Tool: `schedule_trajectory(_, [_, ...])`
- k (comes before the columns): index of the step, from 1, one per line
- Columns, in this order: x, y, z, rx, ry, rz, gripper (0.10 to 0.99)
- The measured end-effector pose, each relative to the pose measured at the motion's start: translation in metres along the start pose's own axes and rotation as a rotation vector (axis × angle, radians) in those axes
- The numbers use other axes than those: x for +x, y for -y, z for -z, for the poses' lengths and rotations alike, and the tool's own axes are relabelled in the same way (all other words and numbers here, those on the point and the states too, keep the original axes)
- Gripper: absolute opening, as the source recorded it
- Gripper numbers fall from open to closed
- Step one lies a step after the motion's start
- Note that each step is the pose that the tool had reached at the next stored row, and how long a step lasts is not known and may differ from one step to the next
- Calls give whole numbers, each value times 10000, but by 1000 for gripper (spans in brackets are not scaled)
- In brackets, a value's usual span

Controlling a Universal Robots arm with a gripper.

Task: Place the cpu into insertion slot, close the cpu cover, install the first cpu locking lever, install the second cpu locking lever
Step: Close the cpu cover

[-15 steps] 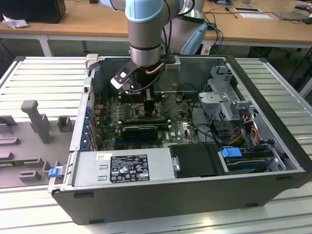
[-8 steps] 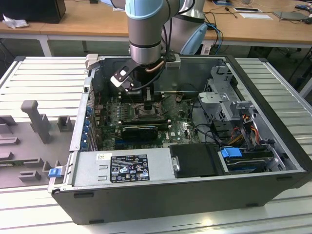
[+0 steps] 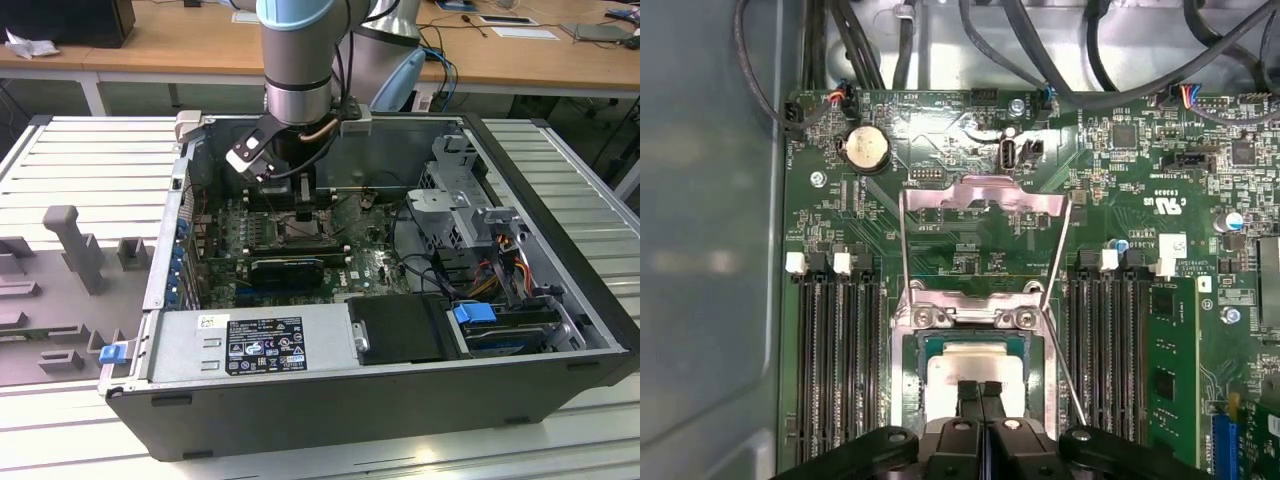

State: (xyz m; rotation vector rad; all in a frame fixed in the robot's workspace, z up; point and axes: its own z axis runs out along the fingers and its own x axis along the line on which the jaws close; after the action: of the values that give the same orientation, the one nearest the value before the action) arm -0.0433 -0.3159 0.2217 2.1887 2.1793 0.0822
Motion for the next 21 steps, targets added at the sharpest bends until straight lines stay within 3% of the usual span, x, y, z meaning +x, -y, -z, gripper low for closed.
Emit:
schedule_trajectory(2, [-1, -68, -3, 66, 3, 0, 106])
schedule_trajectory(11, [0, -75, 70, 67, 2, -1, 106])
schedule_trajectory(21, [0, -85, 217, 67, 2, -1, 106])
